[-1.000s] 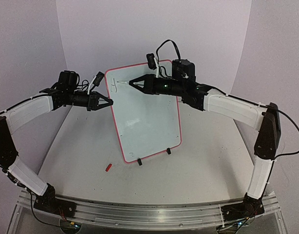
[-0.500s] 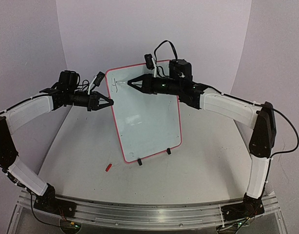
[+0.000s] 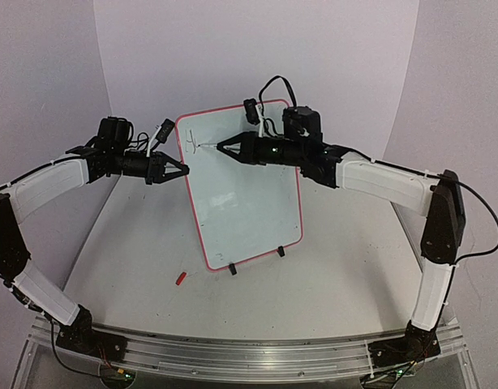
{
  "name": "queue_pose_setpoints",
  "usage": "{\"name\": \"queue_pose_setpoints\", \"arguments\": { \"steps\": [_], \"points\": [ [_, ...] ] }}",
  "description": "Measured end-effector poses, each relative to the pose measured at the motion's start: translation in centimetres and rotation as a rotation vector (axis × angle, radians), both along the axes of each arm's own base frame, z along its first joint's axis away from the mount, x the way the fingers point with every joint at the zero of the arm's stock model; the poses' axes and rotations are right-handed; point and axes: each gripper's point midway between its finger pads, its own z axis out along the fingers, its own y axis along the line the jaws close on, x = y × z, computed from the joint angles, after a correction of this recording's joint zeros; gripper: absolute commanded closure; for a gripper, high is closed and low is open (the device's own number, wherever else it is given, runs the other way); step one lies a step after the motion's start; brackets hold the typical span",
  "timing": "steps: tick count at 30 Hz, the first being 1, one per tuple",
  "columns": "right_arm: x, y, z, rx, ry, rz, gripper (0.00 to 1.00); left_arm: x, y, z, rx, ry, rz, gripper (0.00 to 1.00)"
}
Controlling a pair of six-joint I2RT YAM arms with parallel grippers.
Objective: Write a sentence on the whiteboard
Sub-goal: Write on the whiteboard with the whiteboard.
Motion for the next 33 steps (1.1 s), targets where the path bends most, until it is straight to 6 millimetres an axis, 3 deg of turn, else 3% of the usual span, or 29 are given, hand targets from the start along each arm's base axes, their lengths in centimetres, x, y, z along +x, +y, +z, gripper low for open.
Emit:
{"name": "queue_pose_setpoints", "arguments": {
  "steps": [23,33],
  "points": [
    [-0.3,-0.9,1.4,0.036,-0.027,-0.016,1.0,-0.1,-0.2,0.1,0.0,-0.004,-0.005,1.0],
    [0.0,-0.9,3.3,0.068,-0.051,-0.028,1.0,-0.3,-0.3,0.1,0.002,-0.01,-0.011,1.0]
  ]
}}
